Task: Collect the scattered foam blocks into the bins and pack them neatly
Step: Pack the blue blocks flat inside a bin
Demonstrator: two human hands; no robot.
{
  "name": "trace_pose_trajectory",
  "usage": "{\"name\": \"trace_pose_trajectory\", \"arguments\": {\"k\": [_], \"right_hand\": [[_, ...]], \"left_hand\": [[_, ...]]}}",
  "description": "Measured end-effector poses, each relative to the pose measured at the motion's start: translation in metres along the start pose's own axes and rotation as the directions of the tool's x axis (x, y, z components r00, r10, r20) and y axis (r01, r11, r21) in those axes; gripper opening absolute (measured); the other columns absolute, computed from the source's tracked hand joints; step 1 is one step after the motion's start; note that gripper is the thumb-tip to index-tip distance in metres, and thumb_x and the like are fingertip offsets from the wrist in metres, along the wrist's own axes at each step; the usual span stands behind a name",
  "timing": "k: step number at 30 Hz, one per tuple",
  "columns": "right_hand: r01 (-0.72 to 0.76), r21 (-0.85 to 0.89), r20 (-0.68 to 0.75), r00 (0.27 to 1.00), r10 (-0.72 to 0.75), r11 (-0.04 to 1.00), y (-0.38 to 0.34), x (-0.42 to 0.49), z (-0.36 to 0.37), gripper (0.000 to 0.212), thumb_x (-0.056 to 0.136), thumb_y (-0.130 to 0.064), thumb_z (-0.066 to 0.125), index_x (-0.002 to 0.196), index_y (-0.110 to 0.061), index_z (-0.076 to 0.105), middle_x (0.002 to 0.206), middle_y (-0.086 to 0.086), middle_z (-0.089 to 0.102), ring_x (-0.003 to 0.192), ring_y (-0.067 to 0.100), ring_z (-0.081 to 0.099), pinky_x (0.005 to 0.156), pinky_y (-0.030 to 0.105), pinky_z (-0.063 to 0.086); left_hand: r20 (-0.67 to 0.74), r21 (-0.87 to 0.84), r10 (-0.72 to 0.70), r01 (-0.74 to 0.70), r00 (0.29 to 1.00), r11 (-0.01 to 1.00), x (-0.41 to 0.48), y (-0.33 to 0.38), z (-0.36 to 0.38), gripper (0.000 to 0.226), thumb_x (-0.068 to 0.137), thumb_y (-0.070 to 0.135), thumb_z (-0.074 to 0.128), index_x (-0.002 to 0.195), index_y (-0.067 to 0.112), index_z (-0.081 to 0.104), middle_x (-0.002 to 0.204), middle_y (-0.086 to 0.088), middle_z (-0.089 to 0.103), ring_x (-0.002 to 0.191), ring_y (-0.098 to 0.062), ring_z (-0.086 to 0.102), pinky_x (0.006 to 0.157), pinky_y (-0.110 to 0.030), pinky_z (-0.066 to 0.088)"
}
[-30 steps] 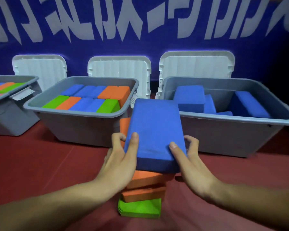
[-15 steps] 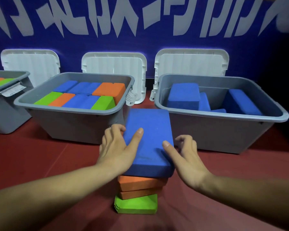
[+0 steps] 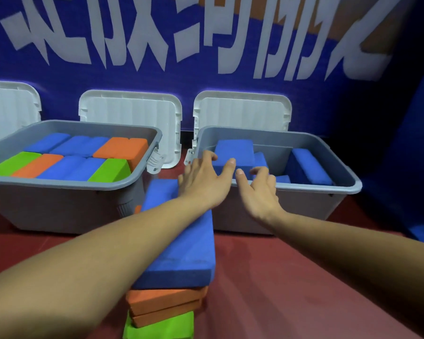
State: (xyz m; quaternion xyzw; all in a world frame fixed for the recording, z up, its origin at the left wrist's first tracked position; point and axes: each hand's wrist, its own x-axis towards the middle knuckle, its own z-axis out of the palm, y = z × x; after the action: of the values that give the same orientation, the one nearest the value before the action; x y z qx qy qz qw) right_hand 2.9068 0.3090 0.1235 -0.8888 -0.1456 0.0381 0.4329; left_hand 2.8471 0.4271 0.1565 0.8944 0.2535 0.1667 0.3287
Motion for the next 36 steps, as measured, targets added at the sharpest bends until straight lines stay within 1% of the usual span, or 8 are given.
{"name": "trace_pose_trajectory", "arguments": {"k": [6, 14, 19, 22, 25, 31, 33, 36], "right_hand": [[-0.012, -0.096, -0.035, 0.999, 0.009, 0.995, 0.022, 0.024, -0.012, 0.055, 0.100, -0.063, 0.036, 0.139, -0.024, 0.036, 0.142, 0.005, 0.037, 0.132, 0.029, 0.042, 0.110, 0.047, 0.028], [0.080, -0.178, -0.169, 0.979, -0.110, 0.981, 0.035, 0.083, -0.016, 0.053, 0.102, -0.057, 0.040, 0.137, -0.017, 0.046, 0.137, 0.007, 0.048, 0.131, 0.028, 0.043, 0.107, 0.046, 0.028], [0.072, -0.266, -0.201, 0.971, -0.128, 0.961, 0.045, 0.138, -0.019, 0.055, 0.103, -0.056, 0.038, 0.138, -0.015, 0.045, 0.136, 0.011, 0.047, 0.128, 0.032, 0.043, 0.104, 0.047, 0.031], [-0.064, -0.236, -0.120, 0.992, 0.036, 0.970, 0.059, 0.167, -0.019, 0.062, 0.103, -0.060, 0.028, 0.147, -0.017, 0.037, 0.146, 0.014, 0.039, 0.134, 0.037, 0.037, 0.108, 0.053, 0.029], [-0.210, -0.133, 0.048, 0.975, 0.218, 0.969, 0.067, 0.186, -0.013, 0.068, 0.100, -0.067, 0.019, 0.159, -0.033, 0.017, 0.161, 0.016, 0.023, 0.144, 0.040, 0.025, 0.117, 0.059, 0.022], [-0.189, -0.184, 0.210, 0.951, 0.227, 0.965, 0.074, 0.182, -0.009, 0.067, 0.097, -0.073, 0.017, 0.159, -0.047, 0.007, 0.169, 0.007, 0.010, 0.153, 0.038, 0.008, 0.120, 0.062, 0.011], [-0.229, -0.179, 0.259, 0.927, 0.271, 0.957, 0.076, 0.179, -0.012, 0.068, 0.098, -0.073, 0.017, 0.159, -0.047, 0.007, 0.170, 0.005, 0.010, 0.154, 0.038, 0.007, 0.120, 0.062, 0.011], [-0.252, -0.179, 0.323, 0.898, 0.298, 0.951, 0.073, 0.178, -0.019, 0.068, 0.098, -0.073, 0.017, 0.160, -0.046, 0.007, 0.171, -0.001, 0.007, 0.156, 0.034, 0.002, 0.120, 0.063, 0.008]], "left_hand": [[0.044, 0.064, -0.001, -0.002, 0.999, 0.998, 0.025, 0.015, 0.028, 0.053, 0.096, 0.067, 0.036, 0.136, 0.032, 0.042, 0.143, -0.001, 0.046, 0.135, -0.026, 0.037, 0.109, -0.043, 0.025], [0.143, -0.082, -0.134, 0.146, 0.981, 0.986, 0.071, 0.028, 0.078, 0.071, 0.096, 0.067, 0.038, 0.150, 0.022, 0.033, 0.154, -0.010, 0.036, 0.143, -0.031, 0.031, 0.115, -0.046, 0.028], [0.093, -0.050, -0.193, 0.198, 0.977, 0.979, 0.118, 0.031, 0.103, 0.069, 0.100, 0.061, 0.031, 0.153, 0.017, 0.032, 0.156, -0.015, 0.034, 0.144, -0.035, 0.030, 0.116, -0.047, 0.025], [0.062, -0.041, -0.226, 0.229, 0.972, 0.973, 0.145, 0.028, 0.118, 0.064, 0.103, 0.056, 0.026, 0.154, 0.017, 0.031, 0.157, -0.016, 0.033, 0.145, -0.034, 0.028, 0.117, -0.047, 0.023], [0.038, 0.072, -0.276, 0.273, 0.960, 0.959, 0.158, 0.019, 0.136, 0.064, 0.103, 0.059, 0.021, 0.157, 0.025, 0.025, 0.162, -0.013, 0.023, 0.149, -0.032, 0.019, 0.119, -0.050, 0.017], [0.119, 0.207, -0.427, 0.398, 0.897, 0.894, 0.164, 0.016, 0.150, 0.070, 0.100, 0.068, 0.018, 0.161, 0.036, 0.005, 0.168, -0.012, -0.013, 0.155, -0.030, -0.007, 0.124, -0.052, 0.002], [0.112, 0.159, -0.480, 0.462, 0.870, 0.873, 0.162, 0.014, 0.148, 0.073, 0.099, 0.069, 0.021, 0.161, 0.035, 0.002, 0.169, -0.012, -0.011, 0.156, -0.030, -0.006, 0.124, -0.052, 0.002], [0.068, 0.017, -0.528, 0.528, 0.847, 0.849, 0.159, 0.019, 0.141, 0.081, 0.098, 0.069, 0.030, 0.162, 0.026, 0.005, 0.169, -0.011, 0.007, 0.154, -0.032, 0.013, 0.122, -0.053, 0.015]]}}
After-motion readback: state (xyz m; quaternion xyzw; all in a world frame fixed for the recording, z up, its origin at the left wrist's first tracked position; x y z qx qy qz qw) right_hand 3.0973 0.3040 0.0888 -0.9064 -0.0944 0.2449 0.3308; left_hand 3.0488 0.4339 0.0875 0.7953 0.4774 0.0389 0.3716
